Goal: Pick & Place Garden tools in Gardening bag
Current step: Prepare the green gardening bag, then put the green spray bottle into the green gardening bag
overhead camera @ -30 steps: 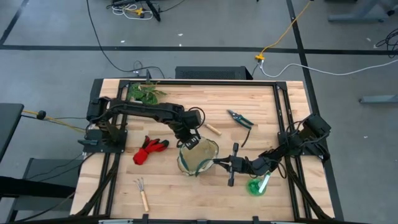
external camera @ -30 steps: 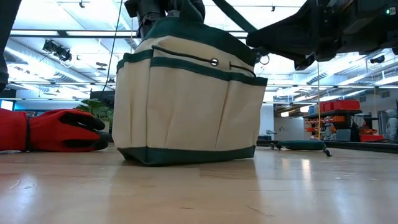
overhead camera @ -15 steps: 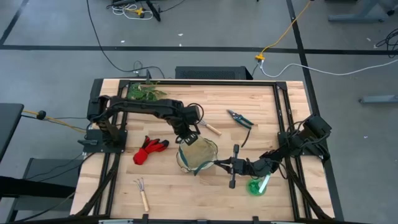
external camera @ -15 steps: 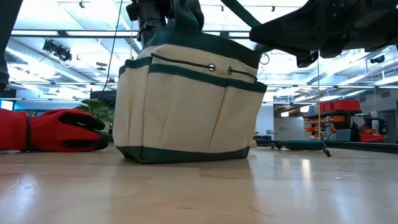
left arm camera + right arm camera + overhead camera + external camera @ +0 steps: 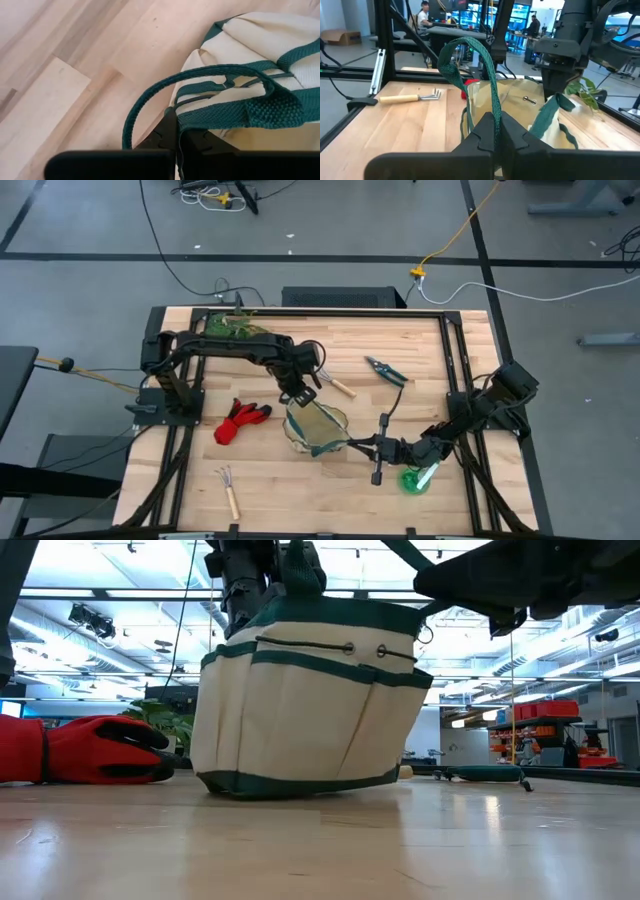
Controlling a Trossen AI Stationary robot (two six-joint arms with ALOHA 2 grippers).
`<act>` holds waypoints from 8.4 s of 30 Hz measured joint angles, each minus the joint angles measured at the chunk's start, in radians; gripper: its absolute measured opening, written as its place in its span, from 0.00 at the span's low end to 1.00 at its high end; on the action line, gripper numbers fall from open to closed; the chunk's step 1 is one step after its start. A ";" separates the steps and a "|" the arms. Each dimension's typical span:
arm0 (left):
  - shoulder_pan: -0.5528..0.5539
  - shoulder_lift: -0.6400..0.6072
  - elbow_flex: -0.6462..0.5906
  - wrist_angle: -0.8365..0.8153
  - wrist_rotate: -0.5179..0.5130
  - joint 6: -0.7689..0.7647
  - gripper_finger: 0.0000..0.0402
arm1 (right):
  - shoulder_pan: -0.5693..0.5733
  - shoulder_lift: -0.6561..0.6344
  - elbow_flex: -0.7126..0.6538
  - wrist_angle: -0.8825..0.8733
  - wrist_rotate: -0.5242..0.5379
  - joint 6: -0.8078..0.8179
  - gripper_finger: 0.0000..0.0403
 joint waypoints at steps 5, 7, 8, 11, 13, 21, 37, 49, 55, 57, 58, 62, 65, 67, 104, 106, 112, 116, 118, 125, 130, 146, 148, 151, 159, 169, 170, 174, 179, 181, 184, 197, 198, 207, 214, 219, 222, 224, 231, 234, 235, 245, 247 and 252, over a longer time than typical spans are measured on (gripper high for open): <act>0.008 0.000 0.000 0.005 0.012 0.012 0.02 | -0.001 0.000 0.000 0.001 0.004 0.000 0.00; 0.008 0.000 0.000 0.020 0.040 0.012 0.03 | -0.007 0.000 0.000 0.001 -0.004 0.005 0.00; 0.007 0.000 -0.001 0.034 0.057 0.011 0.04 | -0.010 0.000 0.000 0.002 -0.006 0.006 0.00; 0.000 0.000 -0.001 0.070 0.089 0.005 0.03 | -0.016 0.000 0.000 0.002 -0.009 0.017 0.00; -0.006 0.000 -0.001 0.081 0.102 0.008 0.02 | -0.020 -0.001 0.000 0.003 -0.010 0.023 0.00; -0.007 0.000 -0.001 0.082 0.123 0.011 0.07 | -0.022 -0.001 0.000 -0.002 -0.008 0.024 0.04; -0.008 0.000 -0.001 0.085 0.126 0.021 0.09 | -0.022 -0.001 0.000 -0.005 -0.004 0.032 0.08; -0.021 0.000 -0.001 0.094 0.120 0.043 0.09 | -0.022 -0.001 0.000 -0.005 -0.003 0.032 0.08; -0.026 0.000 -0.001 0.094 0.119 0.048 0.14 | -0.022 -0.001 0.000 -0.005 -0.002 0.032 0.08; -0.026 0.000 -0.001 0.094 0.119 0.048 0.19 | -0.022 -0.001 0.000 -0.005 -0.002 0.032 0.08; -0.026 0.000 -0.001 0.094 0.119 0.048 0.22 | -0.022 -0.001 0.000 -0.005 -0.002 0.032 0.08; -0.026 0.000 -0.001 0.094 0.124 0.039 0.33 | -0.022 -0.001 0.000 -0.006 -0.002 0.032 0.08; -0.026 0.000 0.000 0.094 0.140 0.036 0.40 | -0.022 -0.001 0.000 -0.010 -0.002 0.032 0.08; -0.026 0.000 -0.001 0.094 0.156 0.031 0.44 | -0.022 -0.001 0.000 -0.012 -0.002 0.032 0.08; -0.228 -0.154 0.590 -0.122 -0.316 0.483 0.49 | -0.022 -0.001 0.000 -0.018 0.007 0.050 0.08; -0.257 -0.188 0.568 -0.120 -0.359 0.484 0.49 | -0.022 -0.001 0.000 -0.018 0.006 0.050 0.08; -0.358 -0.305 0.458 -0.086 -0.494 0.474 0.49 | -0.022 -0.001 0.000 -0.012 0.007 0.050 0.08; -0.430 -0.386 0.359 -0.055 -0.590 0.452 0.49 | -0.022 -0.001 0.000 -0.010 0.007 0.050 0.08; -0.462 -0.425 0.309 -0.025 -0.626 0.457 0.49 | -0.024 -0.001 0.000 -0.010 0.007 0.050 0.08; -0.502 -0.510 0.200 0.072 -0.644 0.475 0.49 | -0.023 -0.001 0.000 -0.003 0.038 0.050 0.08; -0.504 -0.511 0.193 0.069 -0.641 0.476 0.49 | -0.023 -0.001 0.000 -0.003 0.059 0.050 0.08; -0.504 -0.511 0.193 0.065 -0.640 0.477 0.49 | -0.023 -0.001 0.000 0.009 0.159 0.048 0.09; -0.503 -0.511 0.193 0.065 -0.640 0.477 0.49 | -0.023 -0.001 0.000 0.013 0.159 0.047 0.12; -0.503 -0.511 0.193 0.065 -0.640 0.477 0.49 | -0.023 -0.001 0.000 0.013 0.161 0.047 0.19; -0.503 -0.511 0.193 0.064 -0.640 0.477 0.49 | -0.023 -0.001 0.000 0.052 0.179 0.028 0.39; -0.503 -0.510 0.193 0.064 -0.640 0.478 0.49 | -0.002 -0.025 0.000 0.054 0.210 -0.022 0.54; -0.503 -0.510 0.193 0.064 -0.640 0.479 0.49 | 0.006 -0.035 0.000 0.054 0.228 -0.033 0.54; -0.503 -0.510 0.193 0.064 -0.640 0.482 0.49 | 0.048 -0.090 0.001 0.054 0.288 -0.084 0.53; -0.503 -0.510 0.193 0.063 -0.640 0.483 0.49 | 0.089 -0.169 0.001 0.051 0.382 -0.156 0.53; -0.503 -0.510 0.193 0.063 -0.640 0.484 0.49 | 0.102 -0.203 0.001 0.048 0.416 -0.182 0.53; -0.503 -0.510 0.193 0.062 -0.640 0.491 0.49 | 0.129 -0.253 0.001 0.049 0.447 -0.226 0.53; -0.503 -0.510 0.193 0.045 -0.640 0.518 0.49 | 0.394 -0.431 0.001 0.050 0.732 -0.342 0.53; -0.503 -0.510 0.193 0.045 -0.640 0.520 0.49 | 0.420 -0.439 0.001 0.050 0.763 -0.350 0.53; -0.503 -0.510 0.193 0.046 -0.640 0.519 0.49 | 0.611 -0.467 0.001 0.053 0.773 -0.407 0.53; -0.501 -0.510 0.193 0.053 -0.640 0.508 0.49 | 0.720 -0.467 -0.010 0.054 0.772 -0.492 0.53; -0.498 -0.510 0.193 0.080 -0.640 0.508 0.49 | 0.782 -0.503 -0.143 0.071 0.772 -0.371 0.53; -0.498 -0.510 0.193 0.100 -0.640 0.508 0.49 | 0.829 -0.549 -0.227 0.157 0.773 -0.331 0.53; -0.498 -0.510 0.193 0.106 -0.640 0.508 0.49 | 0.863 -0.577 -0.263 0.216 0.773 -0.367 0.53; -0.498 -0.510 0.193 0.107 -0.642 0.490 0.49 | 0.966 -0.634 -0.365 0.264 0.773 -0.328 0.53; -0.496 -0.510 0.193 0.109 -0.643 0.490 0.49 | 1.009 -0.634 -0.377 0.264 0.773 -0.318 0.53; -0.496 -0.510 0.193 0.109 -0.643 0.490 0.49 | 1.023 -0.634 -0.377 0.264 0.773 -0.319 0.53; -0.496 -0.510 0.193 0.149 -0.645 0.483 0.49 | 1.115 -0.633 -0.441 0.157 0.772 -0.151 0.53; -0.495 -0.510 0.193 0.159 -0.656 0.483 0.49 | 1.124 -0.633 -0.480 0.157 0.772 -0.080 0.53; -0.495 -0.510 0.193 0.165 -0.694 0.482 0.49 | 1.150 -0.633 -0.522 0.116 0.769 -0.001 0.53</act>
